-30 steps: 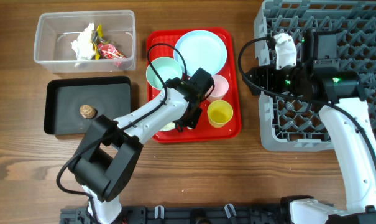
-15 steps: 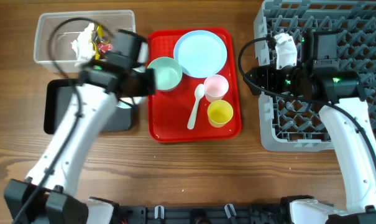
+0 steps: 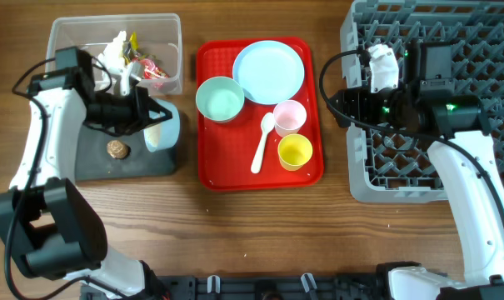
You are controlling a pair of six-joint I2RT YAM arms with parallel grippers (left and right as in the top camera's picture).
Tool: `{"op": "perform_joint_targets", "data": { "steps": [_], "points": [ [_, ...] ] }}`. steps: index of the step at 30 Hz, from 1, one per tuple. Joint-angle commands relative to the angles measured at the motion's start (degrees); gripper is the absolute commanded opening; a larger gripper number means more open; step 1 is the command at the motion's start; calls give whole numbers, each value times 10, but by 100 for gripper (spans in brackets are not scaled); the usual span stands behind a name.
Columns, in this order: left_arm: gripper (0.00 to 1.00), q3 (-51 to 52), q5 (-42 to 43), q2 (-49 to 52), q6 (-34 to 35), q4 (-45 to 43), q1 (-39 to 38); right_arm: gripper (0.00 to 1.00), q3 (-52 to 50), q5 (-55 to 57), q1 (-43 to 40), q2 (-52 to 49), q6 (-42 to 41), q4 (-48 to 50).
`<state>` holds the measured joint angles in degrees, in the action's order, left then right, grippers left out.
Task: Sort waste into correct bins and load items into the dishwasher rack
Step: 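Tip rice from blue bowl onto black tray with left gripper, then return blue bowl to red tray and move left gripper aside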
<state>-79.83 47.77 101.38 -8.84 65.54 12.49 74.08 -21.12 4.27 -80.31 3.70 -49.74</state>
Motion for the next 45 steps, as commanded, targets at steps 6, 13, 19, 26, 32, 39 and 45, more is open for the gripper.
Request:
{"op": "perform_joint_targets", "data": {
  "steps": [6,13,19,26,32,39,45],
  "points": [
    [4,2,178,63,-152,61,71,91,5,6,-2,-2,-7,0],
    [4,71,244,83,-180,39,124,91,5,6,-2,-2,-7,0],
    [4,87,349,83,-195,39,143,91,5,6,-2,-2,-7,-1],
    [4,87,399,83,-195,46,143,91,5,10,-2,-2,-7,-4],
    [4,87,426,83,-195,59,143,91,5,12,-2,-2,-7,-4],
    [4,87,426,83,-195,61,143,91,5,12,-2,-2,-7,-4],
    [4,86,426,73,-206,61,134,91,5,13,-2,-2,-7,-3]
  ]
}}
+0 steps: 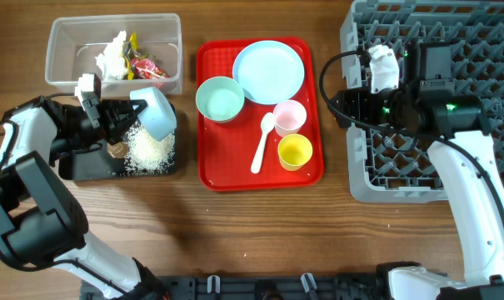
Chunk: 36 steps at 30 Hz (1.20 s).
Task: Sort waste into correct bins and load items into the dishwasher rack
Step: 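Return blue bowl to red tray and move left gripper aside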
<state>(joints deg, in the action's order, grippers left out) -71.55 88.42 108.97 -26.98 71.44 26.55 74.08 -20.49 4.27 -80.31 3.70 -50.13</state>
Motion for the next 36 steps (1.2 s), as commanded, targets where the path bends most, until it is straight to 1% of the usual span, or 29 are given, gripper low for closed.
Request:
{"op": "perform_joint_targets", "data": {
  "steps": [1,3,5,6,7,8,9,10,11,13,15,16,17,22,24,28,36],
  "points": [
    [4,-1,19,-14,-29,1,-17,91,5,6,-2,-2,-7,2],
    [4,-17,4,-45,-28,-10,-53,91,5,6,-2,-2,-7,2],
    [4,-44,-63,-80,-28,-21,-113,92,5,6,-2,-2,-7,2],
    [4,-62,-125,-99,-15,-35,-169,91,5,6,-2,-2,-7,2],
    [4,-70,-181,-108,21,-58,-211,92,5,6,-2,-2,-8,2],
    [4,-72,-255,-115,80,-94,-258,91,5,6,-2,-2,-8,2],
    [4,-72,-323,-117,122,-118,-292,92,5,6,-2,-2,-9,2],
    [4,-72,-442,-117,177,-142,-345,91,5,6,-2,-2,-8,2],
    [4,-72,-538,-116,210,-153,-398,91,5,6,-2,-2,-9,2],
    [4,-72,-667,-116,230,-164,-483,91,5,5,-2,-2,-9,8],
    [4,-72,-765,-116,236,-167,-541,91,5,-13,-2,-2,-9,23],
    [4,-72,-827,-116,246,-167,-570,91,5,-27,-2,-2,-9,31],
    [4,-72,-855,-116,247,-167,-590,91,5,-29,-2,-2,-9,34],
    [4,-68,-860,-113,244,-176,-596,92,5,-29,-2,-2,-9,31],
    [4,-44,-859,-99,245,-210,-596,91,5,-29,-2,-2,-8,30],
    [4,-44,-833,-76,245,-216,-597,91,5,-29,-2,-2,-8,30],
    [4,-44,-818,-14,245,-230,-598,91,5,-24,-2,-2,-7,30]
  ]
}}
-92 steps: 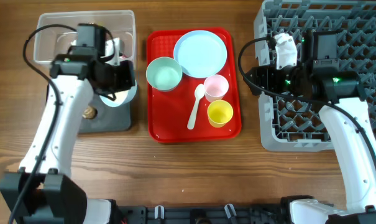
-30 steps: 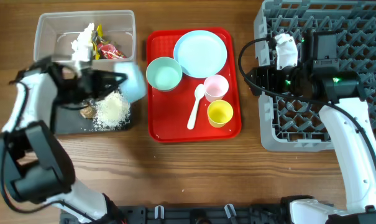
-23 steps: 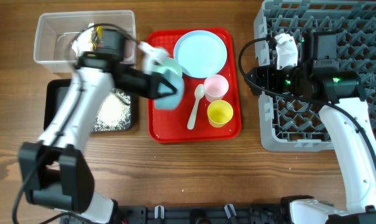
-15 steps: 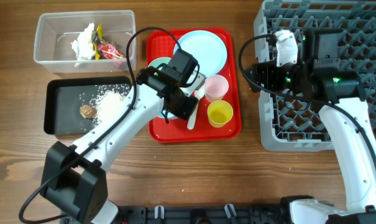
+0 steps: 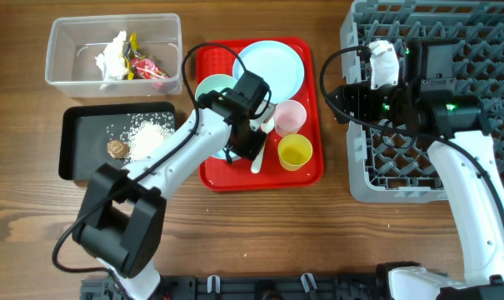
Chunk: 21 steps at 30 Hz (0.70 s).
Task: Sort waste into correct bins and load items into the dishwasher rack
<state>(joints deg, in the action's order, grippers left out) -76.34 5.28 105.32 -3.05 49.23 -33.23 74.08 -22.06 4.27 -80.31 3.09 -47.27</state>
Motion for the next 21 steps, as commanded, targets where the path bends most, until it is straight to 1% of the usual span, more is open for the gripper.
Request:
{"op": "perform_joint_targets", "data": {
  "steps": [1,3,4,5,6,8,12,14,15,18,21],
  "points": [
    [10,4,16,28,5,-9,0,91,5,-9,-2,-2,0,2],
    [31,4,35,32,6,-13,0,91,5,-9,-2,-2,-1,1],
    [44,4,44,32,6,-15,0,91,5,-9,-2,-2,-1,1],
    [52,4,52,32,6,-17,0,91,5,-9,-2,-2,-1,1],
    [56,4,54,32,6,-17,0,91,5,-9,-2,-2,-1,1],
    [59,1,56,25,25,-14,1,91,5,-9,-2,-2,-1,1],
    [72,-31,67,-43,36,13,18,87,5,-9,-2,-2,-18,3],
    [86,-52,67,-109,40,34,48,84,7,-7,-2,-2,-23,3],
    [100,-54,67,-148,54,36,68,83,9,5,1,-2,-41,2],
    [100,-54,67,-247,88,40,147,84,31,37,26,-2,-63,1],
    [100,-54,67,-313,96,50,236,82,75,85,98,-2,-94,2]
  ]
}}
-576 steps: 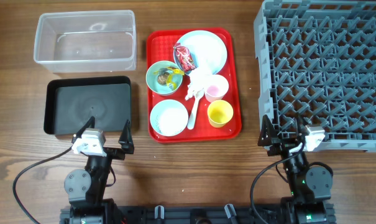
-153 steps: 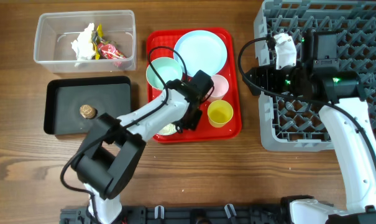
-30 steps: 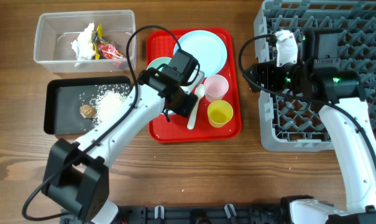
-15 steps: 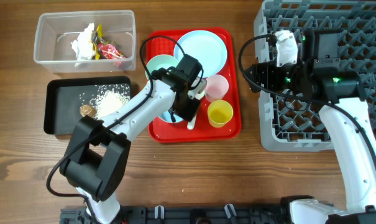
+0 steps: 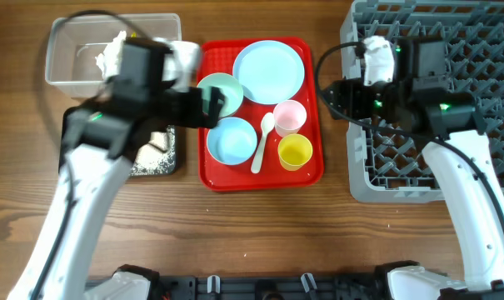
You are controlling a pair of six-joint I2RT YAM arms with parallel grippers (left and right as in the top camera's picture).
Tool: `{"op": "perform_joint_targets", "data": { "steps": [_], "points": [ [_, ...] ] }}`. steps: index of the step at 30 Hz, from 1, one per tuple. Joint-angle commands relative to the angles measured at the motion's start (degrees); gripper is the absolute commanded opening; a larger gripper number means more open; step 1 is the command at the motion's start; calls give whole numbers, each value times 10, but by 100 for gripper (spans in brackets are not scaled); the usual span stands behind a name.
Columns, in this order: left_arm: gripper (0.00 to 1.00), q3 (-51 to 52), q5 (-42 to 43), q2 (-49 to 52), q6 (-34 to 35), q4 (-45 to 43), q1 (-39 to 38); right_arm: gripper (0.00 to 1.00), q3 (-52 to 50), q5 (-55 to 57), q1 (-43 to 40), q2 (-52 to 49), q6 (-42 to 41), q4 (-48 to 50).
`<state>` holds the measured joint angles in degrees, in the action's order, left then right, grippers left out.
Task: Sort waste into correct bins and load items into the dishwasher rack
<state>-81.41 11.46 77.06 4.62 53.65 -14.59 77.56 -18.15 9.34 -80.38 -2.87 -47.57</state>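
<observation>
A light blue bowl (image 5: 232,140) lies upright on the red tray (image 5: 314,171), in front of the green bowl (image 5: 222,86). My left gripper (image 5: 208,106) is blurred by motion at the tray's left edge, over the green bowl's near side, apparently open and holding nothing. The tray also carries a blue plate (image 5: 268,71), a pink cup (image 5: 290,117), a yellow cup (image 5: 295,152) and a white spoon (image 5: 262,140). My right gripper (image 5: 332,93) hovers at the left edge of the grey dishwasher rack (image 5: 435,158); its jaws are not readable.
A black tray (image 5: 156,157) with spilled white rice peeks out under my left arm. The clear bin (image 5: 72,58) at the back left holds crumpled paper and wrappers. Bare wooden table lies along the front.
My left arm has gone from over the middle of the red tray back to its left edge. The blue bowl now lies free on the tray. The right gripper shifted slightly.
My left gripper first held the blue bowl over the black tray. Then the bowl was tipped and white rice lay on that tray. Later the arm was over the red tray, and now the emptied bowl rests there, let go.
</observation>
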Motion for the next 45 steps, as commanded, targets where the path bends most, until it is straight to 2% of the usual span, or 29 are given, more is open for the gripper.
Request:
{"op": "perform_joint_targets", "data": {
  "steps": [1,4,8,11,17,21,23,26,29,33,36,39,45],
  "points": [
    [100,-3,5,-37,19,9,66,83,47,87,93,-1,-48,21],
    [100,-3,3,-28,19,27,73,82,47,147,170,-12,-66,37],
    [100,-2,-11,7,19,41,73,82,47,137,245,-89,-61,32],
    [100,-2,-16,41,18,51,73,74,47,137,287,-173,-63,18],
    [100,-2,-37,64,19,54,73,69,46,139,293,-281,-53,26],
    [100,-2,-36,64,19,54,73,54,45,141,293,-334,-20,59],
    [100,-2,-36,64,19,54,73,52,45,141,292,-358,-16,66],
    [100,-2,-36,64,19,54,73,39,45,143,292,-364,-16,71],
    [100,-2,-36,64,19,54,73,33,45,143,292,-363,-19,75],
    [100,-2,-36,64,19,53,73,31,46,143,290,-353,-34,71],
    [100,-2,-36,64,19,53,73,36,47,144,289,-340,-66,57],
    [100,-2,-36,64,19,53,73,36,47,150,288,-340,-93,53],
    [100,-2,-36,64,19,53,73,25,47,158,288,-340,-94,58]
  ]
}}
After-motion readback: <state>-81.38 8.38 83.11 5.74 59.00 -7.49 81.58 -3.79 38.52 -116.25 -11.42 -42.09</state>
